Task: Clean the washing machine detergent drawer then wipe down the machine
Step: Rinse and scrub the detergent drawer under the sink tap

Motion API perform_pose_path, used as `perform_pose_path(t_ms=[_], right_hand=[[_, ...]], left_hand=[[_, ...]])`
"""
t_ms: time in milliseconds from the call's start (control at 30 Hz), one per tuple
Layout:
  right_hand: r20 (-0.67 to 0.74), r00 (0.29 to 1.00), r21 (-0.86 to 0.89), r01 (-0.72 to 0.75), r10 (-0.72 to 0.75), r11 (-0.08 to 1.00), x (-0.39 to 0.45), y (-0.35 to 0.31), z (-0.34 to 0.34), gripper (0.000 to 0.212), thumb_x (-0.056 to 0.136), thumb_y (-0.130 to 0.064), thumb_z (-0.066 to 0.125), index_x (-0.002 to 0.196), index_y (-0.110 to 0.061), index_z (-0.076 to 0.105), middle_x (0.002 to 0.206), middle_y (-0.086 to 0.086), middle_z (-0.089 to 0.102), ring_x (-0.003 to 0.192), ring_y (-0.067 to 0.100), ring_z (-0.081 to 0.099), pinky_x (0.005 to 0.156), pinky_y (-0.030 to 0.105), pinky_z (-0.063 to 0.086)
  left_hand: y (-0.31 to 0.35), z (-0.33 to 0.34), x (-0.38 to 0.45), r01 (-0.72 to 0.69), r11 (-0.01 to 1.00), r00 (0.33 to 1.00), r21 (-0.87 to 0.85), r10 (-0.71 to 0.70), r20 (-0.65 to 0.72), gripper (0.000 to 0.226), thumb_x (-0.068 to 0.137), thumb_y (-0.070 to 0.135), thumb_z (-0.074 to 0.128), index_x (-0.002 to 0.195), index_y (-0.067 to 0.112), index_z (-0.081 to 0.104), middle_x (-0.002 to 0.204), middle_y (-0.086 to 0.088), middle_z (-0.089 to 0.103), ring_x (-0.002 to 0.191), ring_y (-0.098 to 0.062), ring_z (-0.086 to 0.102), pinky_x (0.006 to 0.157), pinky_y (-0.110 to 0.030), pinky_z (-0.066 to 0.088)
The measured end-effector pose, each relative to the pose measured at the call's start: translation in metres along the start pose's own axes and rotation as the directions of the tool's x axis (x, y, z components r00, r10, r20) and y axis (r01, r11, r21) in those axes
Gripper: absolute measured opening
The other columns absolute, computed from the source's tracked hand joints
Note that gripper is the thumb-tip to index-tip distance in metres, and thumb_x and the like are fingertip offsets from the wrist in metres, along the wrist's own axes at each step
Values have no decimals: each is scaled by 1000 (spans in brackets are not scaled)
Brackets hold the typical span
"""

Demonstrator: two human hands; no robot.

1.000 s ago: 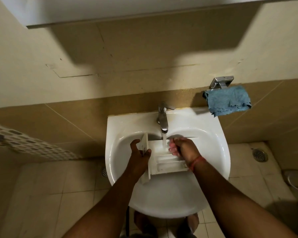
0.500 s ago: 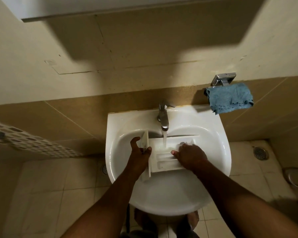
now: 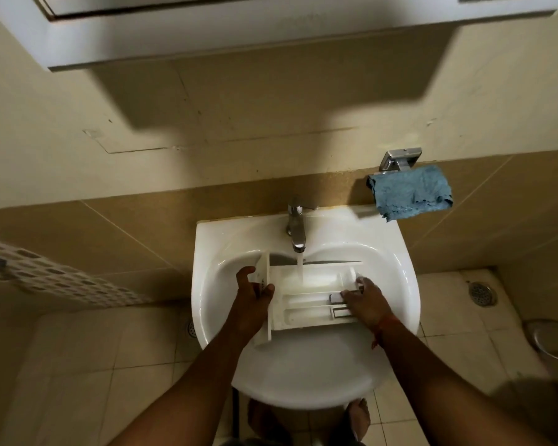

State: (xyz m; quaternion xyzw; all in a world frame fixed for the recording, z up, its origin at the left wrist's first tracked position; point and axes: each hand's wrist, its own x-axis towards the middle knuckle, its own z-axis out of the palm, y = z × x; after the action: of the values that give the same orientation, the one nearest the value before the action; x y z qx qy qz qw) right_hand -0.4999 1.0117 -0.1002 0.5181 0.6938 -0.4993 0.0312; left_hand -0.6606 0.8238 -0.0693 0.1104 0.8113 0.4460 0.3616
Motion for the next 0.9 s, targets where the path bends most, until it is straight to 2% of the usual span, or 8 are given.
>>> perform_pose_path(t_ms=[100,167,333,400,500,667,800,900], right_hand=[[-73,997,72,41,-36,997,-1,-6,-8,45,86,-4,64,130,-5,57,116,10,64,89,20,61,70,12,45],[-111,989,15,100,-98,995,-4,-15,-14,39,80,0,61,117,-12,67,101,11,67,76,17,62,58,12,45],[-224,947,-60,221,-229,973,-23,-42,-39,43,76,-6,60,118,-15,66,106,9,62,93,27,65,87,37,53],[-245,929,-99,261,-278,960,-28,-48,-48,44,81,5,57,121,-12,66,109,9,59,93,25,64,86,34,52],[-270,897,-124,329,-351,936,-33,-53,-58,42,83,8,53,119,-9,66,102,4,57,87,24,64,80,32,51],[-266,832,-158,460,-486,874,-42,-60,-63,41,87,7,55,122,-11,65,102,-1,56,80,15,60,76,21,41],[-219,811,-140,523,-542,841,-41,-61,-62,41,88,6,55,123,-13,65,104,-2,59,89,19,60,84,21,41],[-170,824,-121,527,-540,841,-39,-55,-60,42,88,6,56,124,-14,65,107,-2,60,95,18,59,86,18,39]], left_hand=[[-2,-6,-3,25,999,999,-29,-26,-20,54,99,24,54,141,26,20,110,-6,57,95,-19,60,91,-41,53],[-4,-8,-6,44,997,998,-56,-46,-31,52,100,22,53,141,27,21,112,-3,55,92,-16,59,83,-36,54],[-6,-2,-10,114,984,993,-134,-115,0,45,102,19,48,140,33,28,122,-6,56,105,-25,60,94,-51,53],[-3,6,-11,147,975,989,-169,-147,15,39,103,18,44,138,32,33,118,-6,59,103,-28,61,90,-54,54],[5,18,-15,177,962,984,-208,-178,15,34,104,15,40,133,31,36,109,0,58,96,-21,59,76,-40,55],[-1,36,-15,183,960,979,-210,-198,-54,44,100,8,41,141,23,38,125,-5,56,107,-26,56,93,-41,49],[-4,40,-20,129,945,970,-299,-183,-162,48,92,-6,40,135,16,45,110,-1,58,99,-20,56,88,-33,47],[-8,34,-26,79,940,958,-331,-163,-235,48,90,-5,41,130,22,46,107,1,59,103,-26,59,91,-42,51]])
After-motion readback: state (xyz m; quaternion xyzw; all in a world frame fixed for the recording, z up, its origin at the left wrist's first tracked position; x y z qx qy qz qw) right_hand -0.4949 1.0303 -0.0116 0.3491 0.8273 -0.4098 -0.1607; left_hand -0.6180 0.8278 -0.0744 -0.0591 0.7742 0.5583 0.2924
